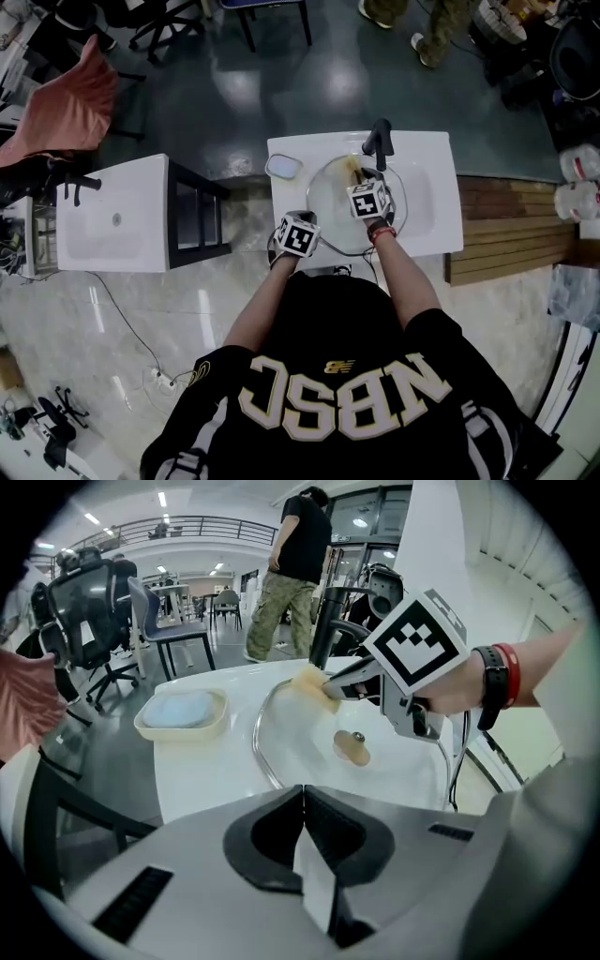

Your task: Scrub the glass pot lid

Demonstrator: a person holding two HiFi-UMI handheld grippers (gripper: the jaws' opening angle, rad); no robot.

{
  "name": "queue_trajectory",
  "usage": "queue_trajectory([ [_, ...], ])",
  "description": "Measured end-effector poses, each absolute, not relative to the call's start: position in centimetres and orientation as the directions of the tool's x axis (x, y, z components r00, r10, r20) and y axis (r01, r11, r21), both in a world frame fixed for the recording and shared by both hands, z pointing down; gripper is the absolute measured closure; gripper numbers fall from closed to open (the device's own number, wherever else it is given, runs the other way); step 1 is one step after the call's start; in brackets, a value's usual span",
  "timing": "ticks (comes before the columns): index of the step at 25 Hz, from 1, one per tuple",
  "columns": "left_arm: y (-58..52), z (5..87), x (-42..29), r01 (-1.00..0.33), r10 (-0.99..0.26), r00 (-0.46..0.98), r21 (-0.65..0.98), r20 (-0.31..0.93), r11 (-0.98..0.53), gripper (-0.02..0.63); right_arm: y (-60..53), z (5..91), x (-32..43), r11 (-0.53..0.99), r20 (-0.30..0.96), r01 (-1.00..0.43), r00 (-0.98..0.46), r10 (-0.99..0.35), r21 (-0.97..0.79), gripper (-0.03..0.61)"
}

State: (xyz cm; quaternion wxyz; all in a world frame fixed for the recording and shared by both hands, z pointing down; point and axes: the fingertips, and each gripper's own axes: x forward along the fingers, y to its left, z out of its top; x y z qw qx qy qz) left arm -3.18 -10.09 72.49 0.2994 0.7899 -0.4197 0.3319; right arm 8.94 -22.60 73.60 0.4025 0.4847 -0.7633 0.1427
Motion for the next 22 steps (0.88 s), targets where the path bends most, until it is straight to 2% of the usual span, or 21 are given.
queue_trajectory([
  [5, -9.9, 72.5, -3.3, -0.867, -0.452, 0.418, 0.197, 0.788, -0.457, 0.595, -22.8, 73.3, 12.7, 0.402, 0.762, -0.893, -0.115, -0.637, 0.202, 0.502],
  [9, -10.2, 72.8, -3.1, -0.865, -0.469, 0.432, 0.208, 0.77, -0.457, 0.595, -21.9, 73.5, 15.5, 0.386, 0.771, -0.875, -0.025, -0.636, 0.291, 0.505],
  [16, -9.7, 72.5, -4.0, -0.879, -0.451, 0.414, 0.219, 0.791, -0.423, 0.595, -18.4, 72.8, 19.6, 0.425, 0.789, -0.783, 0.13, -0.601, 0.453, 0.515],
  [22, -9.8, 72.1, -3.8, -0.882, -0.461, 0.419, 0.229, 0.783, -0.413, 0.595, -15.4, 71.9, 21.3, 0.513, 0.843, -0.729, 0.166, -0.511, 0.454, 0.518],
])
